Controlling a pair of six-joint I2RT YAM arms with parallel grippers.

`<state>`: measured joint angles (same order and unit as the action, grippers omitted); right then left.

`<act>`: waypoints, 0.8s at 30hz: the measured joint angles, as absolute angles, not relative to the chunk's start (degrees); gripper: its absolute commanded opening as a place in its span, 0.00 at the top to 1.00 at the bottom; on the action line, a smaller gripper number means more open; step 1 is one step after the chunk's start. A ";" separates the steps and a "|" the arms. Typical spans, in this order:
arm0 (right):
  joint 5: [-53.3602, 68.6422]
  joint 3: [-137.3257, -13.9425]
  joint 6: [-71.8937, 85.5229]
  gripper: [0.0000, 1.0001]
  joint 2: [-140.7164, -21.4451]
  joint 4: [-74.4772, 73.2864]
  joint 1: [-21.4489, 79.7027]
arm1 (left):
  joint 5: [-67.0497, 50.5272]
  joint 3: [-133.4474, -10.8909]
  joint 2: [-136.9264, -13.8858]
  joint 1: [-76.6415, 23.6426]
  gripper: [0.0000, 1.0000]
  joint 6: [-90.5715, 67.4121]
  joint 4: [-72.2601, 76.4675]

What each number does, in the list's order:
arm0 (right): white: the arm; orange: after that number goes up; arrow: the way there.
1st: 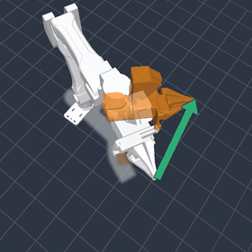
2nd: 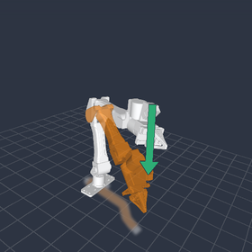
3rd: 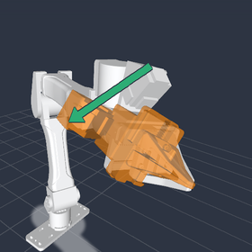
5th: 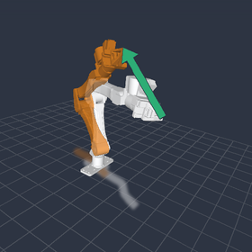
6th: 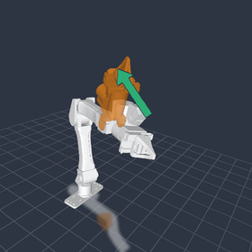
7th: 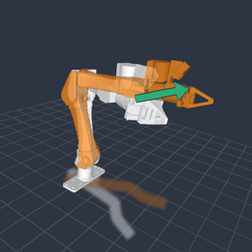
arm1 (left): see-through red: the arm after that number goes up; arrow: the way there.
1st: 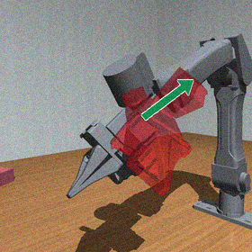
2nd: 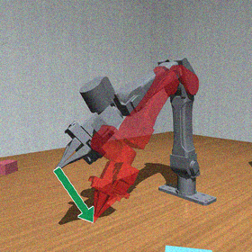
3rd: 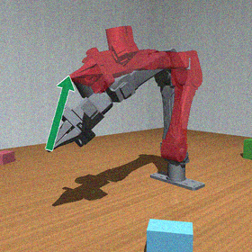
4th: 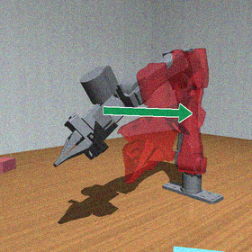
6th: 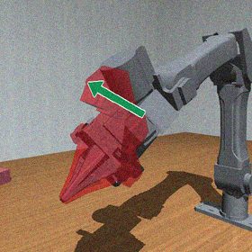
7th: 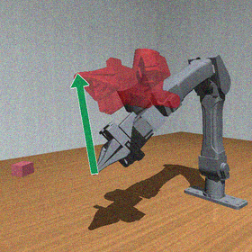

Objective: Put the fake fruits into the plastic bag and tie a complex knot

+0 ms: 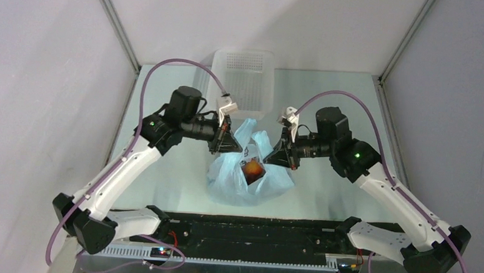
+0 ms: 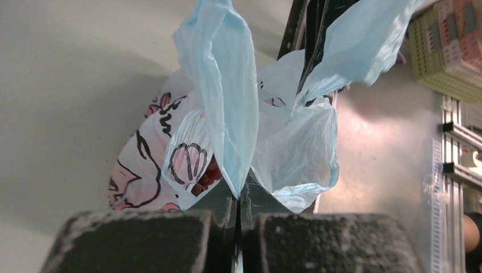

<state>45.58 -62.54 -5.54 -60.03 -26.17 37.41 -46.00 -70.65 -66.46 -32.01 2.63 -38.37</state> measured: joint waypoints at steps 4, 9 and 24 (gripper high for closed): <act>44.25 -63.96 -7.31 1.00 -62.43 -30.22 39.33 | -43.88 -72.84 -69.28 -35.14 1.00 5.80 -43.33; 43.90 -66.72 -9.06 1.00 -65.12 -34.09 41.10 | -42.46 -74.52 -70.74 -38.02 1.00 8.23 -47.37; 44.03 -68.51 -11.27 1.00 -68.31 -38.81 43.05 | -41.58 -76.84 -72.38 -42.54 0.56 11.25 -50.92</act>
<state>44.03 -68.51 -11.27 -68.31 -38.81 43.05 -41.58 -76.84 -72.38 -42.54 11.25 -50.92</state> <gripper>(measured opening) 0.009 0.342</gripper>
